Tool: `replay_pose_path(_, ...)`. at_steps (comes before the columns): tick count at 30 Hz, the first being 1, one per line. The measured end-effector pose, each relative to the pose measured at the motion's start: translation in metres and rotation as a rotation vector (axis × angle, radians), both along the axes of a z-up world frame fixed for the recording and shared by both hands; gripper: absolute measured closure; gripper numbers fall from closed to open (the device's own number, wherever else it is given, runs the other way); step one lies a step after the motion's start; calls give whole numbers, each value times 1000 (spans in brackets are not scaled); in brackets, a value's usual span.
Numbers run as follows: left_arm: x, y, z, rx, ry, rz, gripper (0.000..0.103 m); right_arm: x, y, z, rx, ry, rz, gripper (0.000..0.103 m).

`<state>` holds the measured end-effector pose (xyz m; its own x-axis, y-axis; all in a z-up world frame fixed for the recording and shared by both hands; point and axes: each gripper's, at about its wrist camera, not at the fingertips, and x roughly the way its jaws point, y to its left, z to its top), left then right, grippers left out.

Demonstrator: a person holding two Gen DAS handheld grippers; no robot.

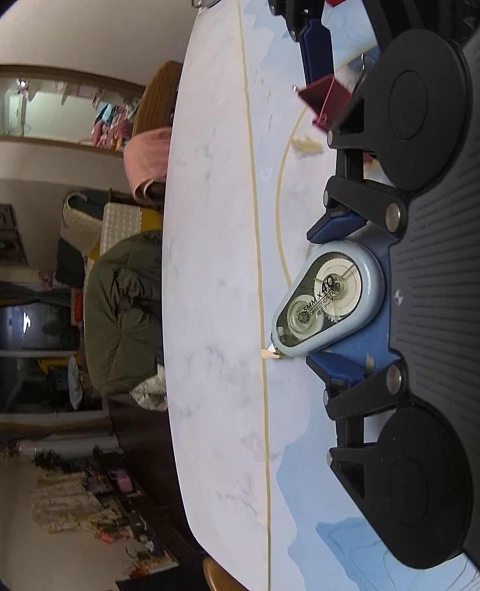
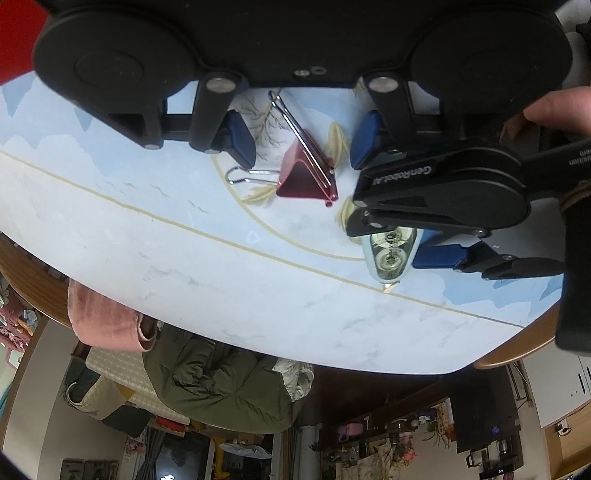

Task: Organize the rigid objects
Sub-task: 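Grasp the white correction tape roller with the left gripper while the right gripper grasps the pink binder clip, then carry the tape roller and binder clip over the shoebox with both grippers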

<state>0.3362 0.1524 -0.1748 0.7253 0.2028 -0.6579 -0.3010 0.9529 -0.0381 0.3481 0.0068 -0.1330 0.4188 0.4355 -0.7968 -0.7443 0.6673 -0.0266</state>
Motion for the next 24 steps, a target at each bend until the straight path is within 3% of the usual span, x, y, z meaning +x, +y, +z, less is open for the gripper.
replay_pose_path(8,-12,10,-2,11,-12,6,38,13,1,0,57,42,-106,57)
replay_pose_path(11,-13,10,-1,15,-12,2,38,15,0,1,75,49,-133,72)
replay_pose_path(24,-35,-4,7,-3,-2,-44,43,-5,-19,21,88,57,-154,74)
